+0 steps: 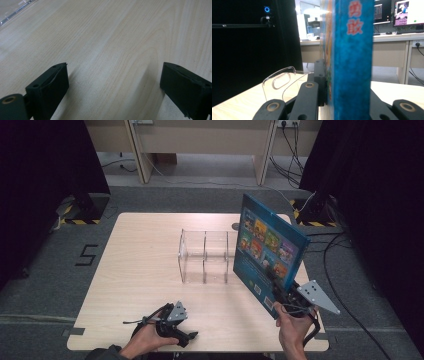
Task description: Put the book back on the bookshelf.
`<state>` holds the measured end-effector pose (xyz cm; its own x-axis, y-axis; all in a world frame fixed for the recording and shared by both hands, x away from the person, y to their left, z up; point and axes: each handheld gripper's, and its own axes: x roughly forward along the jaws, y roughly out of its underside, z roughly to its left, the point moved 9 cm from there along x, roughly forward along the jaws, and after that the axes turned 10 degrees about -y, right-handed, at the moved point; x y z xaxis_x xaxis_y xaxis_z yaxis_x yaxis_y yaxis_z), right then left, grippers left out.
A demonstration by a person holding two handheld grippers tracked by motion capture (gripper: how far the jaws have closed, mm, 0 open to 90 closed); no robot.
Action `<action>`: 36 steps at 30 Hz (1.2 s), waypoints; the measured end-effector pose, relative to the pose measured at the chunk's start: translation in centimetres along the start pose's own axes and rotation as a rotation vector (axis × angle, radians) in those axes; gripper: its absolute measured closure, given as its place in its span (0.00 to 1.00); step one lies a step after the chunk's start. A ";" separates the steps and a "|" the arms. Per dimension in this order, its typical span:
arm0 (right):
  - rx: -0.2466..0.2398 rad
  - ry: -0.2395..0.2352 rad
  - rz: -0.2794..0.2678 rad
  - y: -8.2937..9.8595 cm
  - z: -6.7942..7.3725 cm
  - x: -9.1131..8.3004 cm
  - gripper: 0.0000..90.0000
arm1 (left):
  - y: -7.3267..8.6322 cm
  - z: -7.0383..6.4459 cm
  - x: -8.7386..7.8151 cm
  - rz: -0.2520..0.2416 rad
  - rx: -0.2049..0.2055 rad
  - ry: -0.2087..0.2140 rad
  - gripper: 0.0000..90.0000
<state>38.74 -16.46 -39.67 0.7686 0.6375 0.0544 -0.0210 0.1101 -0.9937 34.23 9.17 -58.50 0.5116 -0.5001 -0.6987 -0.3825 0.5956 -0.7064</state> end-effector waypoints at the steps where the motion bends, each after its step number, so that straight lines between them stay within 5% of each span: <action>1: 0.000 0.000 0.000 0.0 0.0 0.0 0.92 | 0.0 0.0 0.0 0.000 0.000 0.000 0.08; 9: -0.003 0.020 0.002 0.2 0.0 2.2 0.92 | 0.0 0.0 0.0 0.000 -0.001 0.000 0.08; 20: -0.066 0.075 0.028 0.9 -0.4 5.1 0.92 | 0.0 0.0 0.0 0.000 -0.001 -0.002 0.08; 36: -0.063 0.129 0.041 2.4 -1.9 7.8 0.92 | 0.0 -0.2 0.0 -0.001 0.004 0.004 0.08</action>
<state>45.91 -12.65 -41.82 0.8436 0.5370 0.0049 -0.0165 0.0350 -0.9992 34.08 9.06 -58.52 0.5089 -0.5033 -0.6984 -0.3790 0.5975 -0.7067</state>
